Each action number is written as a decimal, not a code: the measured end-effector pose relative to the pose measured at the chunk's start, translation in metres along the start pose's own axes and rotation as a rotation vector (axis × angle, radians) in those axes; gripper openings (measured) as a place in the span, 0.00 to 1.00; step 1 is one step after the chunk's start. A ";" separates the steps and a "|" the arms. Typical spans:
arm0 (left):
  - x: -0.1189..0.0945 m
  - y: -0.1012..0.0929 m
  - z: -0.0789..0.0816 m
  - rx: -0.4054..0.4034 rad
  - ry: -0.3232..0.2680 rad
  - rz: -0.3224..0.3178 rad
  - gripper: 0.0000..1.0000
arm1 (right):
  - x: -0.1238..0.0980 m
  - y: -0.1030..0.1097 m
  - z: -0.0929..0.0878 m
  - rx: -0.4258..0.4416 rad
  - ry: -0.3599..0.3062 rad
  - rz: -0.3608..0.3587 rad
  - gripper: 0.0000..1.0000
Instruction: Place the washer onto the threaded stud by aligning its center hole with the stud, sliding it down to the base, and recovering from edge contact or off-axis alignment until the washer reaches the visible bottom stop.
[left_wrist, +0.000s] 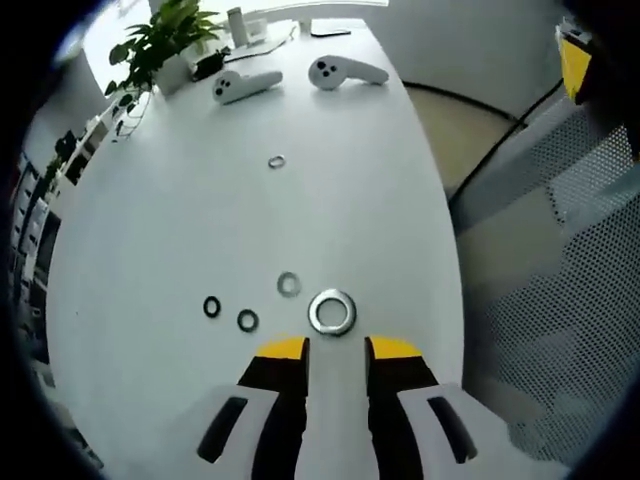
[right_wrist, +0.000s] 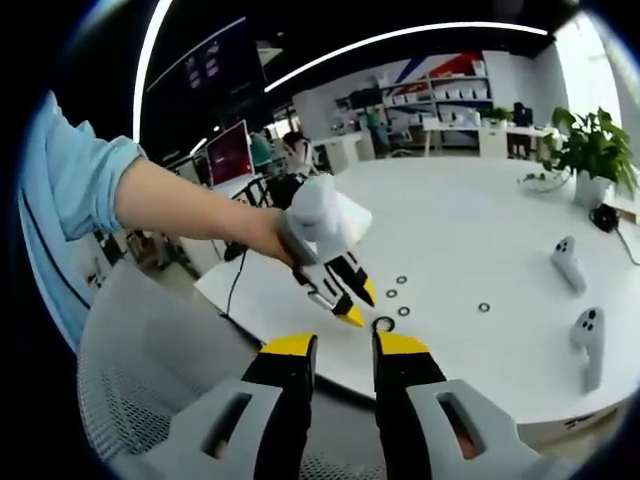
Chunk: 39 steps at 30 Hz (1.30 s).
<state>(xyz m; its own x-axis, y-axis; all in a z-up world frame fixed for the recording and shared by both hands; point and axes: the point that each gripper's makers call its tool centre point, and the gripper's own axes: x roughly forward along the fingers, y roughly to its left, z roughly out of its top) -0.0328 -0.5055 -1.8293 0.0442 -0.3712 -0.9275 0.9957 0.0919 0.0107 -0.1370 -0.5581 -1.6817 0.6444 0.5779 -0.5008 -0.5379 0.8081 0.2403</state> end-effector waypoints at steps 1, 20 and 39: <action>0.003 0.001 0.001 0.004 0.006 -0.002 0.20 | 0.000 0.000 0.000 0.001 0.000 -0.002 0.25; 0.024 -0.001 0.004 0.090 0.049 -0.025 0.24 | 0.000 -0.004 0.002 0.011 -0.017 -0.018 0.24; 0.019 -0.001 0.009 0.071 0.035 0.000 0.19 | 0.000 -0.004 0.003 0.015 -0.023 -0.020 0.24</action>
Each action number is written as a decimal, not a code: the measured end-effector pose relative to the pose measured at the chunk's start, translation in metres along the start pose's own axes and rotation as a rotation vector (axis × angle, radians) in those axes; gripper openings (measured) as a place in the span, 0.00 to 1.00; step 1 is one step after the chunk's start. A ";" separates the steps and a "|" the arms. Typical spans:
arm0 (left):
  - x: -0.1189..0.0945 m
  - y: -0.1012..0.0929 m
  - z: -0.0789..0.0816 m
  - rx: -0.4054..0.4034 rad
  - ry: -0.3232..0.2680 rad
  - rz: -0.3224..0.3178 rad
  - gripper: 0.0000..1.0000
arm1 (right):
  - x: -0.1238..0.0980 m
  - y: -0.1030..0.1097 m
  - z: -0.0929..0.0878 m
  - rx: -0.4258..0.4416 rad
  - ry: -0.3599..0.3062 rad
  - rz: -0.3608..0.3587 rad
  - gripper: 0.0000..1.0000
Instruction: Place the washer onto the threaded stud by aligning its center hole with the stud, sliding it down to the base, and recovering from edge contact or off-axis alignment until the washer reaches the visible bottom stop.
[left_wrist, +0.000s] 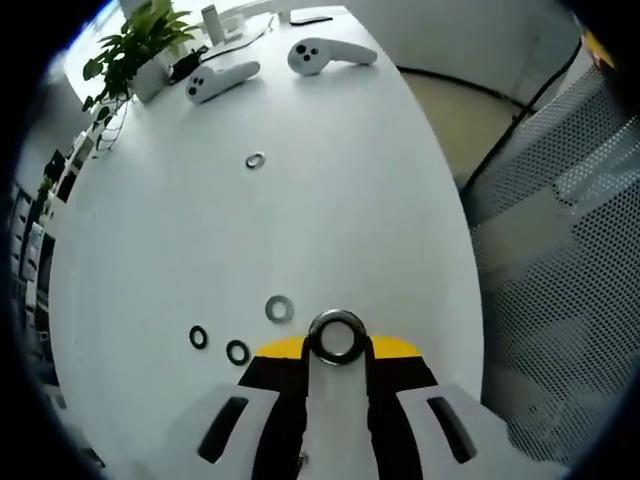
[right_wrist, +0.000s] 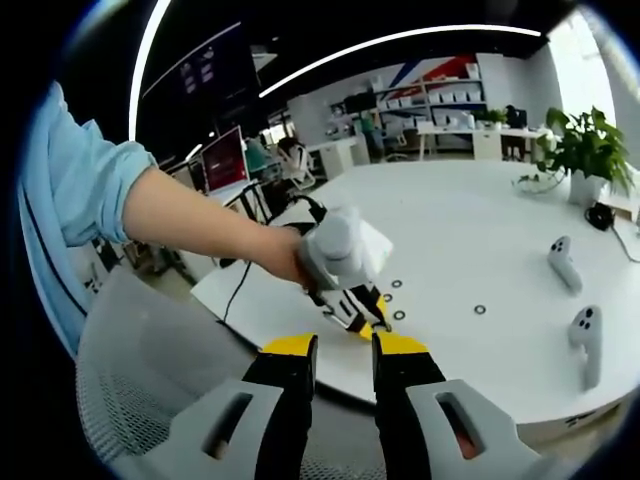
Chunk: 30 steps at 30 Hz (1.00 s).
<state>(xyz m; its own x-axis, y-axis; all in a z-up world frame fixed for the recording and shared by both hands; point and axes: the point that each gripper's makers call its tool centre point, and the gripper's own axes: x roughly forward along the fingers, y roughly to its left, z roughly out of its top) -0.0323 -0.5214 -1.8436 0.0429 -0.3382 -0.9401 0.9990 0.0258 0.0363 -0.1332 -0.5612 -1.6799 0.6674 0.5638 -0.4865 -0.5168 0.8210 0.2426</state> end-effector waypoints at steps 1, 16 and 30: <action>-0.003 -0.001 0.002 -0.002 -0.006 0.000 0.19 | 0.000 0.000 0.000 0.000 -0.001 0.000 0.24; -0.048 0.003 -0.015 -0.043 -0.026 0.051 0.19 | 0.000 0.001 0.000 -0.004 0.000 0.004 0.24; -0.114 -0.003 -0.058 -0.061 -0.005 0.132 0.19 | 0.000 0.001 -0.003 0.000 0.016 0.004 0.24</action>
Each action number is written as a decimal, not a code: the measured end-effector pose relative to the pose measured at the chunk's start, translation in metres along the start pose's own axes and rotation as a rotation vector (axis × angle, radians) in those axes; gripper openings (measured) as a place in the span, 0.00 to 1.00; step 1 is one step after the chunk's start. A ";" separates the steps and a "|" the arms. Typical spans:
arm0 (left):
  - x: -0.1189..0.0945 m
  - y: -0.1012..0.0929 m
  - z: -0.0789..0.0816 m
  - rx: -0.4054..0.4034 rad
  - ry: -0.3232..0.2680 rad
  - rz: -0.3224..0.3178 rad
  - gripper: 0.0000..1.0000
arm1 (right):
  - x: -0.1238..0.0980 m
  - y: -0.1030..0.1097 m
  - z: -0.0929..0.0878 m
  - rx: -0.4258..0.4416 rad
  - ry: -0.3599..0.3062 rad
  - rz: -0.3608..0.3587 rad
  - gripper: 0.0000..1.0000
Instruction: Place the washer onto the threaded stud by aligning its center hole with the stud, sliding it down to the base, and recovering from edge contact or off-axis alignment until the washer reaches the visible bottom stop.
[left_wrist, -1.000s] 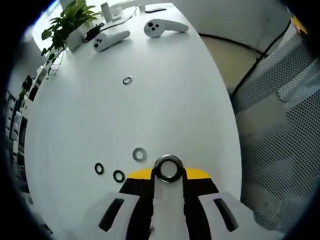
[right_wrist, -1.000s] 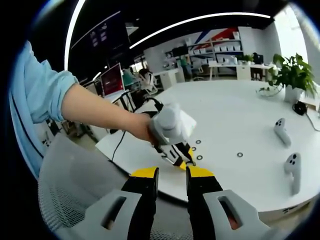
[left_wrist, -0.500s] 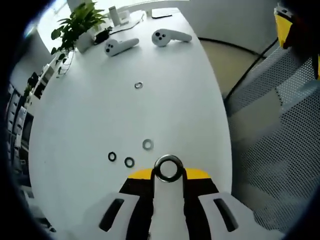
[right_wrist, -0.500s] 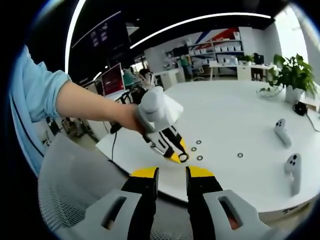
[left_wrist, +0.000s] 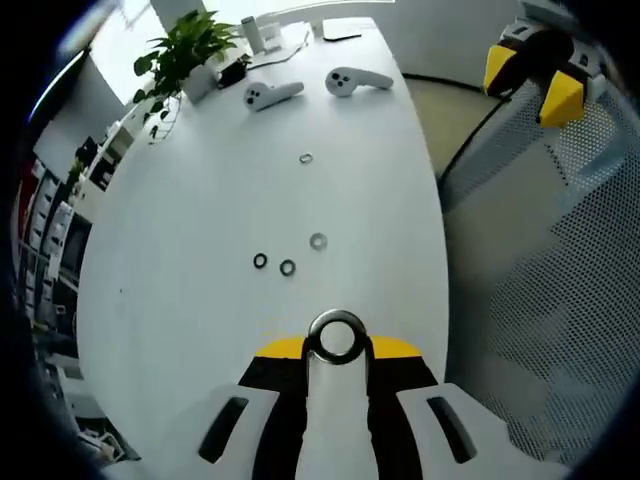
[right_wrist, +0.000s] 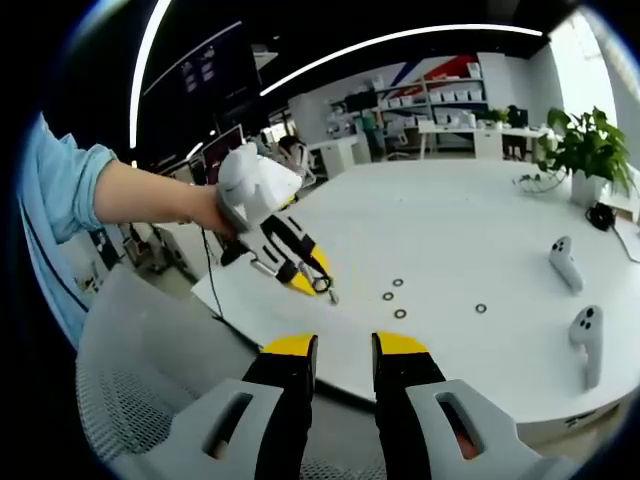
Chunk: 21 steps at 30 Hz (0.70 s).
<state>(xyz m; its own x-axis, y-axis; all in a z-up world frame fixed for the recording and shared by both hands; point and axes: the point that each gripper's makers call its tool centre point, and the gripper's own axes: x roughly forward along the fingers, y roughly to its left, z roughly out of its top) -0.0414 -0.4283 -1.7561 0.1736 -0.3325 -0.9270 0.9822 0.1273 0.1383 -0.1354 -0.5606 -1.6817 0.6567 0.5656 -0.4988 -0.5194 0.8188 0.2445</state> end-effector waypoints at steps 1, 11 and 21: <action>-0.005 0.000 -0.003 0.000 0.001 0.004 0.19 | 0.000 0.000 -0.001 0.002 0.004 -0.001 0.24; -0.036 0.015 -0.050 -0.071 0.030 0.063 0.19 | 0.001 0.000 -0.008 0.003 0.055 -0.005 0.25; -0.029 0.038 -0.072 -0.129 0.047 0.089 0.19 | 0.000 0.000 -0.009 0.003 0.058 -0.004 0.25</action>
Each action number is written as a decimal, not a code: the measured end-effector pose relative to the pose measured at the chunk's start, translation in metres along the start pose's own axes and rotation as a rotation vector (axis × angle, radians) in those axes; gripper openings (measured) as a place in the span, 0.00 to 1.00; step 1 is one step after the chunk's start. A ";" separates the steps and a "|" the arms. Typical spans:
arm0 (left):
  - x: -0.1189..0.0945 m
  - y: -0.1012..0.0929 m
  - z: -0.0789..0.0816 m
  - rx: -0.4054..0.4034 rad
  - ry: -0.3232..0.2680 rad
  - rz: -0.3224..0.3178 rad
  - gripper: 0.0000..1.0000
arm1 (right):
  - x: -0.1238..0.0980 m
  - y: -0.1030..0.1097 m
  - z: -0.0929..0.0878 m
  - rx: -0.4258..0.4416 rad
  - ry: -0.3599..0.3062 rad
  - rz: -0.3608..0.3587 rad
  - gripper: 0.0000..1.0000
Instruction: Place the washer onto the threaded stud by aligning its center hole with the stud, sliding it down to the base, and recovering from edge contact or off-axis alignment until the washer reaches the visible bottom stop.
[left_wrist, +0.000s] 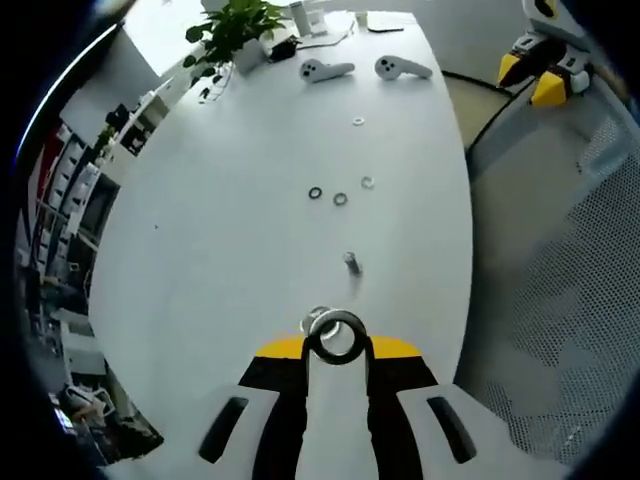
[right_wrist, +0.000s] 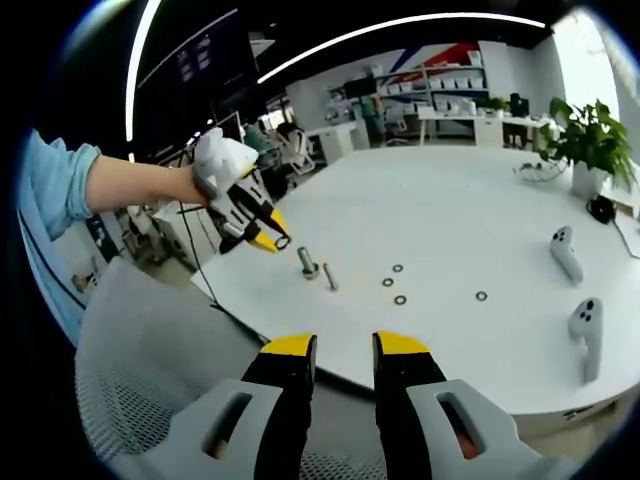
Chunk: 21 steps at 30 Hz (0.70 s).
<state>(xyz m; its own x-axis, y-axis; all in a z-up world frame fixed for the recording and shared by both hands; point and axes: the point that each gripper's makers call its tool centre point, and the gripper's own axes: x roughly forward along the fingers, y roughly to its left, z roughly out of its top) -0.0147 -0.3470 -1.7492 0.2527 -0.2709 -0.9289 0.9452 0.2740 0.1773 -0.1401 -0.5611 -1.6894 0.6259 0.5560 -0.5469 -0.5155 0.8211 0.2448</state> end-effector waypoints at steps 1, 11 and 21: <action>0.003 0.003 -0.002 0.004 0.006 0.009 0.19 | 0.000 0.000 0.000 0.000 0.000 0.000 0.25; 0.024 0.015 -0.007 -0.043 0.028 -0.005 0.19 | 0.000 0.000 -0.001 -0.003 0.008 0.003 0.25; 0.039 0.020 -0.007 -0.061 0.034 -0.028 0.19 | 0.001 0.000 -0.001 -0.002 0.011 0.002 0.25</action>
<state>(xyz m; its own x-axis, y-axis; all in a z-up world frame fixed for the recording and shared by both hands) 0.0124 -0.3457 -1.7838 0.2186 -0.2479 -0.9438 0.9372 0.3226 0.1323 -0.1400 -0.5608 -1.6906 0.6185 0.5562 -0.5550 -0.5178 0.8198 0.2445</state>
